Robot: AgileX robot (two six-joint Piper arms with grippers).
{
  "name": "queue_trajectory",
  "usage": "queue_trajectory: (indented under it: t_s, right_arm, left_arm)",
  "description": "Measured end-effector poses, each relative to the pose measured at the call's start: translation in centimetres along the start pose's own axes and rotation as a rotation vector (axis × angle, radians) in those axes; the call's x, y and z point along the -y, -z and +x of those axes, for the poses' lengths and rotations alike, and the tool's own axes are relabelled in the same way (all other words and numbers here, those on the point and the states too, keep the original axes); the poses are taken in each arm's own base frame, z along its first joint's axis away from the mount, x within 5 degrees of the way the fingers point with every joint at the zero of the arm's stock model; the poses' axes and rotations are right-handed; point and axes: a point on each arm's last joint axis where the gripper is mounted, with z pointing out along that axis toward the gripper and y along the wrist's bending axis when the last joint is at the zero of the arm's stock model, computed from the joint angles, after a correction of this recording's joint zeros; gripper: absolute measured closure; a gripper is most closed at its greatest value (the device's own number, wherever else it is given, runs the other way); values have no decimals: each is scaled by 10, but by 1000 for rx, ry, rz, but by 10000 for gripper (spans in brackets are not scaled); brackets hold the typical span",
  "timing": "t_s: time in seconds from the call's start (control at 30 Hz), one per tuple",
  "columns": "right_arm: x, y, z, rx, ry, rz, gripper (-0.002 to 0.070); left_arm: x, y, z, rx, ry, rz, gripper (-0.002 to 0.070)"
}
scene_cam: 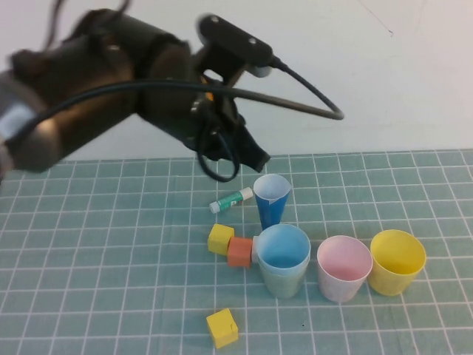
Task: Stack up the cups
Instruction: Pick up the yellow cup
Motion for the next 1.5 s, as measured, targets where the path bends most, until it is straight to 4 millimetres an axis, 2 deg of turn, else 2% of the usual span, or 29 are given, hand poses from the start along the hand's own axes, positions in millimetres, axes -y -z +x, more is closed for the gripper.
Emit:
queue_trajectory:
  t_s: [0.13,0.23,0.33,0.43,0.7,0.83,0.97,1.1,1.2,1.3,1.37,1.4,1.5]
  right_arm:
    - [-3,-6,-31,-179,173,-41,678]
    - [-1,-16,-55,-216,254,-44,678]
    - [2,-25,-71,-226,282,-39,678]
    - [5,-35,-81,-288,308,-58,678]
    - [15,-77,-114,-517,314,-168,678]
    - [15,-101,-131,-611,356,-215,678]
    - [3,-135,-134,-762,435,-221,678]
    - [-8,-172,-127,-912,508,-158,678]
    - [-7,-202,-118,-976,515,-110,674]
    - [-2,-225,-106,-999,489,-77,601]
    - [1,-237,-99,-1007,452,-55,497]
    - [4,-244,-95,-1008,422,-38,410]
    - [15,-259,-86,-1005,359,4,237]
  left_arm:
    - [1,36,19,59,27,1,673]
    - [3,60,38,106,65,17,673]
    - [6,83,60,140,86,30,675]
    - [9,97,89,133,115,35,675]
    - [15,112,158,151,195,42,676]
    - [18,119,182,209,223,45,676]
    - [19,124,195,267,229,46,676]
    - [19,127,198,295,231,46,676]
    - [19,128,198,299,233,47,676]
    - [19,128,198,301,233,47,676]
    - [19,128,198,297,233,46,676]
    - [19,128,198,296,233,46,676]
    - [19,128,199,291,233,46,676]
